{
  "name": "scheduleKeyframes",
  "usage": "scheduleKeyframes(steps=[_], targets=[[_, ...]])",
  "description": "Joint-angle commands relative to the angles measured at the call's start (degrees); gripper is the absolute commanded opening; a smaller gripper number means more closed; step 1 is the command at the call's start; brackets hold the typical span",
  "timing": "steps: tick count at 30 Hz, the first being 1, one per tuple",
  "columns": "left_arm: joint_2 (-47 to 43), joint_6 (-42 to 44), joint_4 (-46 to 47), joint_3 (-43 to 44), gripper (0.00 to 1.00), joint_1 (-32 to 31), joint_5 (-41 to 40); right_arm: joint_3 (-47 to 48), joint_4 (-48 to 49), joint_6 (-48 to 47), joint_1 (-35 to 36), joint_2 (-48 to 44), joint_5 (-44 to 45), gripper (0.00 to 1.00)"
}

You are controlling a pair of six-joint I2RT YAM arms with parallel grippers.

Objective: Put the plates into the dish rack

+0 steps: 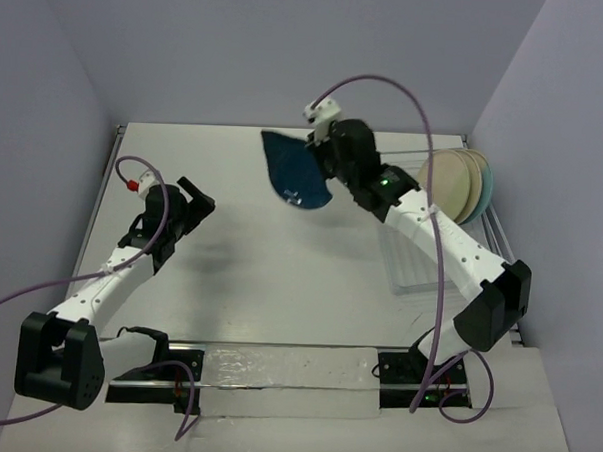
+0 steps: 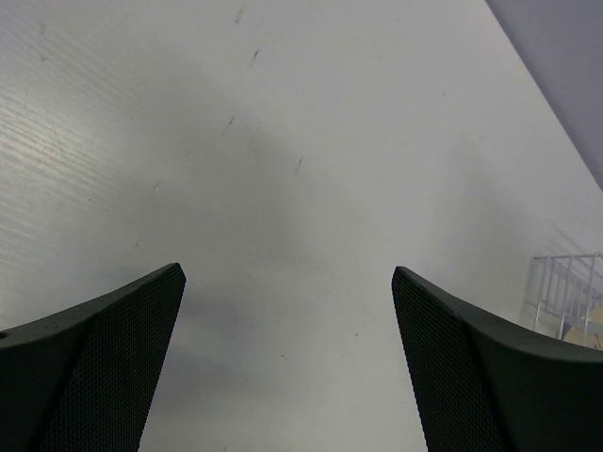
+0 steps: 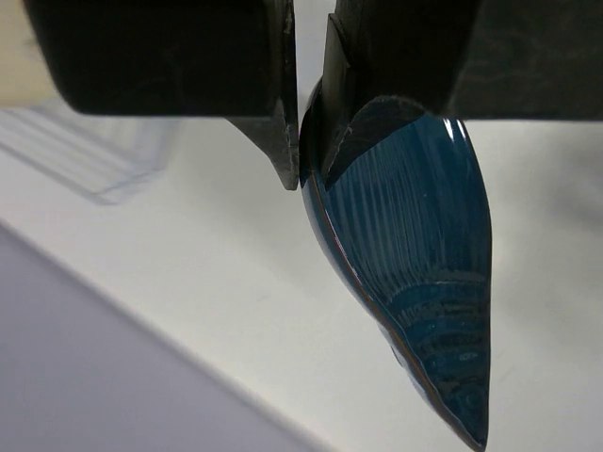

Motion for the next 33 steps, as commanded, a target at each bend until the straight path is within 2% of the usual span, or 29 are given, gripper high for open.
scheduleKeyframes(steps=[1, 4, 11, 12, 15, 22, 27, 33], targets=[[1.12, 1.22, 3.92, 2.40, 0.99, 0.63, 0.94, 7.92, 3.69, -6.98, -7.09, -2.35, 11.54, 0.00], [1.63, 2.58, 4.50, 4.03, 0.99, 1.71, 0.76, 11.55, 2.59, -12.08, -11.46, -0.52, 16.51, 0.00], [0.18, 2.95, 3.25, 3.29, 0.99, 5.92, -2.52, 9.68, 2.76, -21.56, -21.12, 2.24, 25.84, 0.00], [0.14, 2.94, 3.35, 3.24, 0.99, 6.30, -2.58, 10.04, 2.76, -21.67, -21.23, 3.16, 26.01, 0.00], [-0.53, 3.20, 2.87, 2.80, 0.99, 7.16, -4.48, 10.66, 4.22, -25.58, -23.16, 6.60, 34.47, 0.00], [1.30, 3.91, 1.69, 4.92, 0.99, 7.74, -5.13, 5.89, 15.12, -34.11, -23.78, 8.94, 45.17, 0.00], [3.58, 3.93, 2.69, 5.12, 0.99, 7.82, -4.24, 0.67, 22.21, -39.15, -23.87, 9.53, 48.18, 0.00], [6.51, 3.77, 0.32, 7.68, 0.99, 7.91, -4.16, -2.81, 23.15, -38.98, -23.78, 10.38, 47.02, 0.00]])
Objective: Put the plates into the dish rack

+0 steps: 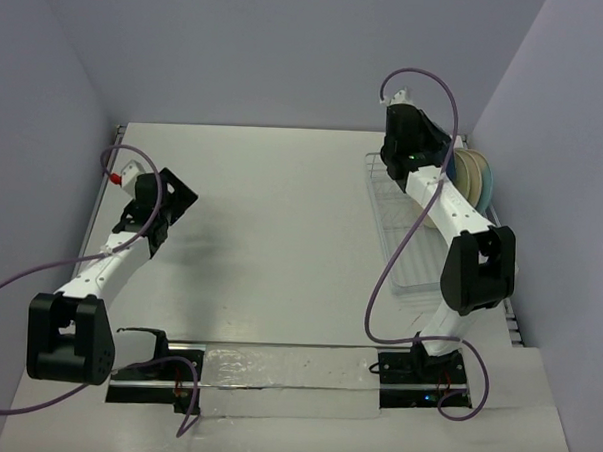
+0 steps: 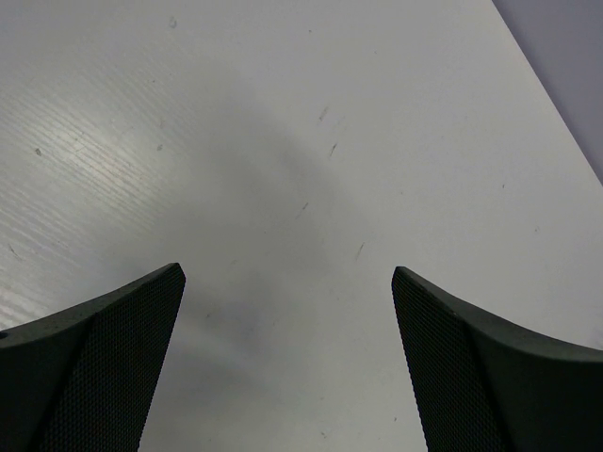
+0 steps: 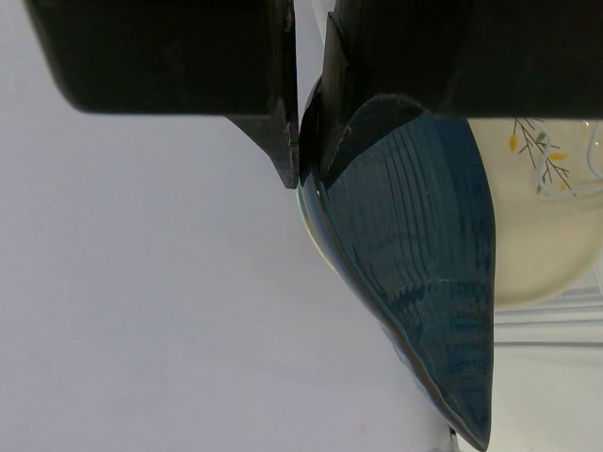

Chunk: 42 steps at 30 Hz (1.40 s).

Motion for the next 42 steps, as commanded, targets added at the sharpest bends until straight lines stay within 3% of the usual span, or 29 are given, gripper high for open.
scheduleKeyframes(steps=[1, 25, 32, 42], targets=[[0.63, 0.59, 0.02, 3.92, 0.99, 0.57, 0.07, -0.48, 9.27, -2.28, 0.10, -0.43, 3.50, 0.00], [0.38, 1.02, 0.28, 3.79, 0.99, 0.53, 0.11, -2.24, 4.08, 0.40, 2.25, 0.71, -1.20, 0.00], [0.85, 0.76, 0.67, 3.75, 0.99, 0.57, 0.33, 0.93, 9.74, -6.44, 2.69, -1.17, 1.91, 0.00], [1.00, 0.99, 0.62, 3.76, 0.99, 0.62, 1.03, -4.16, 12.90, -8.81, 5.44, -3.61, 1.84, 0.00]])
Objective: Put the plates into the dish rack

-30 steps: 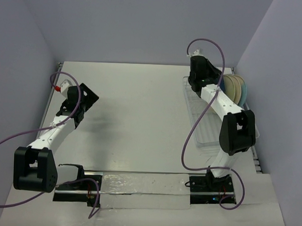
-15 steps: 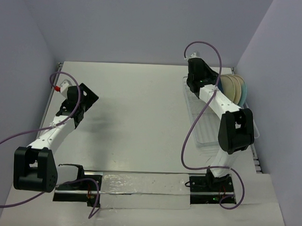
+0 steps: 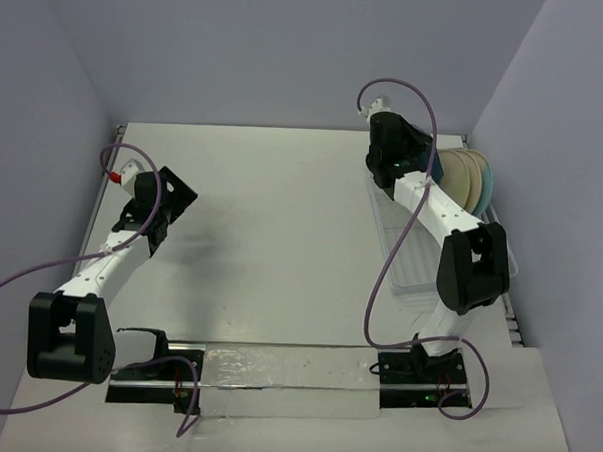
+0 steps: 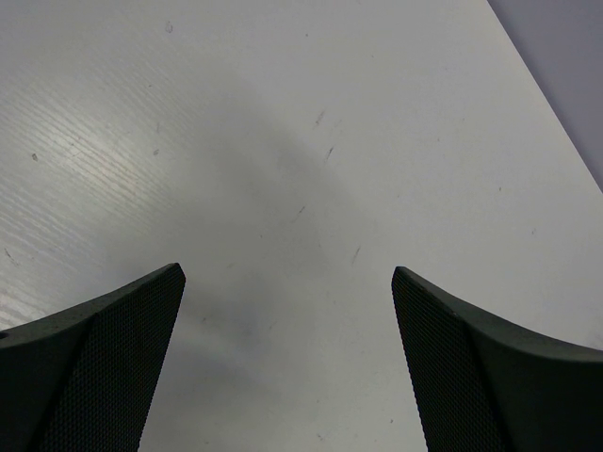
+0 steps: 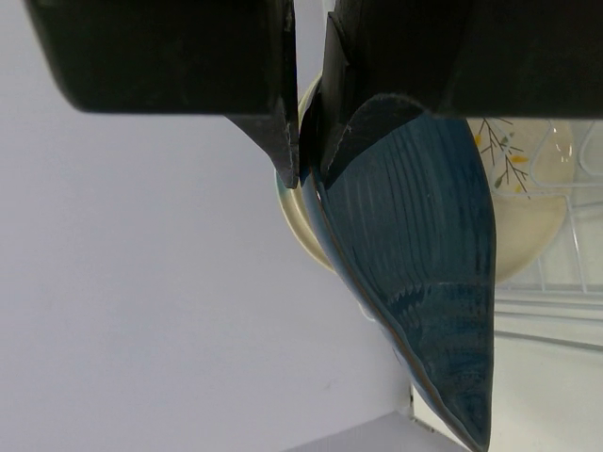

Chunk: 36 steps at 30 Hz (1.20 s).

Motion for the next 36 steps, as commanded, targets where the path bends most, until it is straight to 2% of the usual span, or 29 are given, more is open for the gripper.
scheduleKeyframes(steps=[1, 16, 36], targets=[[-0.18, 1.05, 0.63, 2.65, 0.99, 0.35, 0.63, -0.59, 7.12, -2.27, 1.17, -4.48, 3.29, 0.00], [1.52, 1.08, 0.18, 3.55, 0.99, 0.27, 0.33, -2.55, 8.28, -1.95, -1.02, -0.88, 2.09, 0.00], [2.50, 1.34, -0.49, 4.64, 0.99, 0.34, -0.13, -5.39, 3.52, 2.50, -1.02, 0.94, -1.25, 0.00]])
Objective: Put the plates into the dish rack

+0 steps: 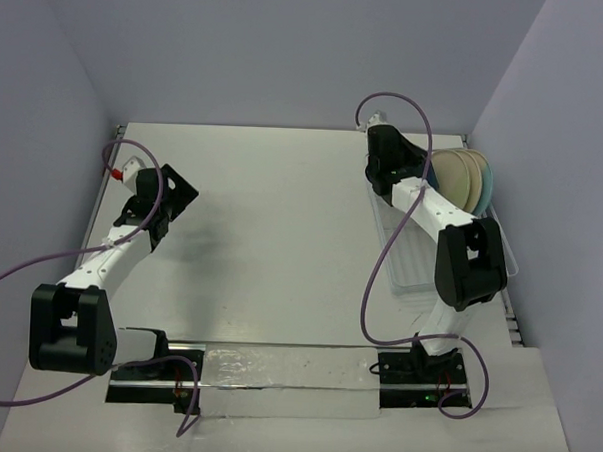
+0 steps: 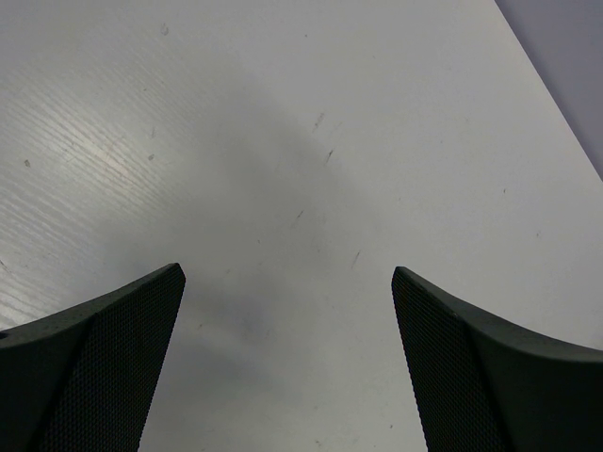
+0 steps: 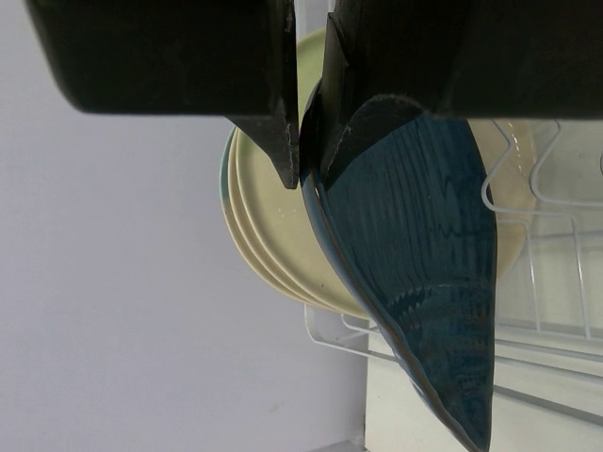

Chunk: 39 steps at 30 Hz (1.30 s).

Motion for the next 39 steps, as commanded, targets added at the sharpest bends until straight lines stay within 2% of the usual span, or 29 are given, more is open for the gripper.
scheduleKeyframes(steps=[1, 7, 19, 21, 26, 30, 35, 37, 38, 39], targets=[[0.12, 1.22, -0.32, 2.93, 0.99, 0.28, -0.46, -1.12, 3.43, -0.32, -0.01, -0.79, 0.82, 0.00], [0.23, 0.52, -0.54, 2.84, 0.99, 0.35, -1.15, -4.13, 2.11, 2.42, -0.06, -4.09, -0.53, 0.00], [2.80, -0.62, -0.86, 4.94, 0.99, 0.35, 0.64, -6.47, 0.09, 11.09, -0.03, -2.43, -0.80, 0.00], [3.12, -0.62, -1.06, 5.38, 0.99, 0.35, 0.64, -6.50, -1.54, 12.88, -0.03, -2.25, -0.47, 0.03], [3.57, -0.97, -1.24, 5.78, 0.99, 0.27, 0.64, -7.65, -4.17, 17.08, 0.19, -2.65, -3.06, 0.24], [3.52, -1.22, -1.64, 5.92, 0.99, 0.25, 0.48, -7.23, -6.19, 19.80, 0.34, -2.29, -4.95, 0.29], [3.00, -1.15, -2.31, 6.18, 1.00, 0.06, 0.01, -6.86, -6.25, 20.57, 0.32, -1.79, -4.85, 0.44], [2.69, -1.15, -2.39, 6.18, 0.99, -0.09, -0.24, -5.90, -6.32, 20.81, 0.32, -1.55, -3.82, 0.56], [2.60, -0.98, -2.47, 6.18, 0.99, -0.09, -0.33, -5.55, -6.32, 20.90, 0.32, -1.63, -3.47, 0.69], [2.43, -0.97, -2.39, 6.27, 0.99, -0.25, -0.33, -4.53, -6.32, 21.07, 0.24, -1.80, -2.70, 0.76]])
